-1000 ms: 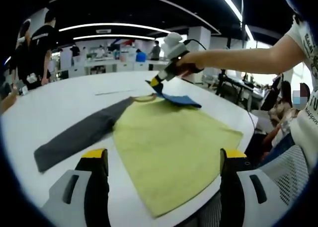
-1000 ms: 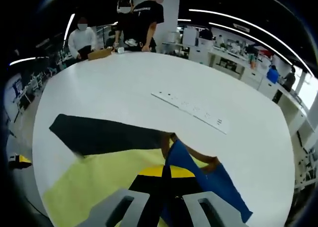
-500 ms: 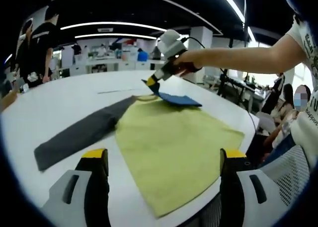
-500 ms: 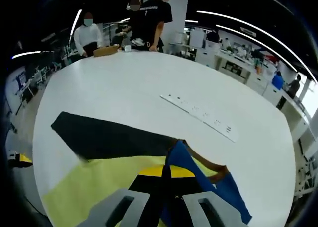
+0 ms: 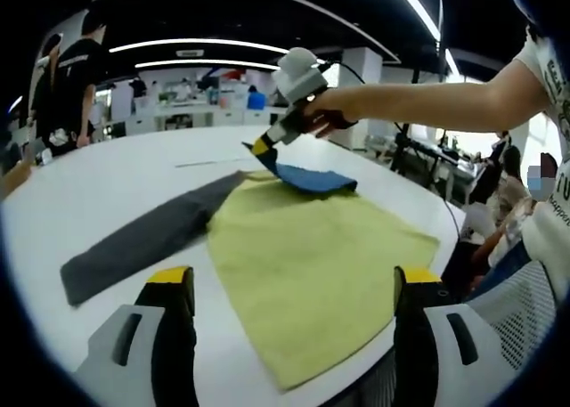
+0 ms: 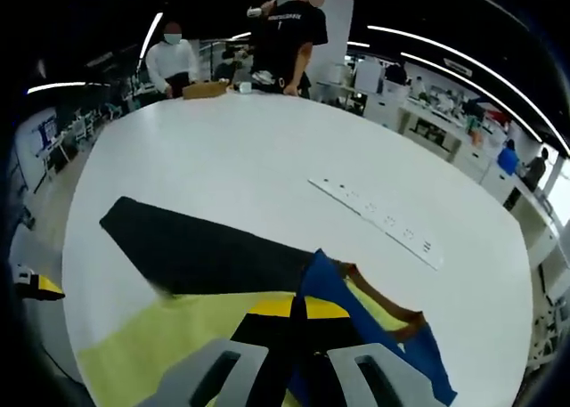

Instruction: Fold the garment on the visible template until the final outline fits inside the template.

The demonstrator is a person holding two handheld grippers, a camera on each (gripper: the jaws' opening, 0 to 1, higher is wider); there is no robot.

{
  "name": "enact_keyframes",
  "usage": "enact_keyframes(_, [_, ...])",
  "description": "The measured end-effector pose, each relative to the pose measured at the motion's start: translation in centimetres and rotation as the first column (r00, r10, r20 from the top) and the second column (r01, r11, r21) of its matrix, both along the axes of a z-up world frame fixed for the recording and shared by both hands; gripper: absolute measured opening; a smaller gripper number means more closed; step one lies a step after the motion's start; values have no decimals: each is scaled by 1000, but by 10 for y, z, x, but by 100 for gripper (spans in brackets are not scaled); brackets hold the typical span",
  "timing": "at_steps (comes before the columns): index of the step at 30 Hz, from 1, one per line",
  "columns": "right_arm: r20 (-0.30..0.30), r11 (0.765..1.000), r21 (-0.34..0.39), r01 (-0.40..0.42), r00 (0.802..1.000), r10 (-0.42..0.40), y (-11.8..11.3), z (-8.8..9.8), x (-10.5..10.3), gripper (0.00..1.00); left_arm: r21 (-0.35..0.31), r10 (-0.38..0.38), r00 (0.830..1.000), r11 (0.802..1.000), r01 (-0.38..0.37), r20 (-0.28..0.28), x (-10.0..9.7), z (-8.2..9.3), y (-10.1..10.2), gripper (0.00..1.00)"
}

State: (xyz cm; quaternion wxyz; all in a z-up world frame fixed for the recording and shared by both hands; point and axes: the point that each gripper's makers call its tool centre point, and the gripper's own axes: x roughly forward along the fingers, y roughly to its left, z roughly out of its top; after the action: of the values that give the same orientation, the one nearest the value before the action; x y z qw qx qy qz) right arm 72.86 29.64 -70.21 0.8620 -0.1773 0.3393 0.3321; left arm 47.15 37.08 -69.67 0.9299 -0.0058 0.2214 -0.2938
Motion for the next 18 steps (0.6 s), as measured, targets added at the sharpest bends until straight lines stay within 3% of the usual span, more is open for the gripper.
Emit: enact_keyframes(18, [-8,997,38,-65,998,65,36,-3,-21,0,5,4,1000,1000,-4,0,0,-2,2,89])
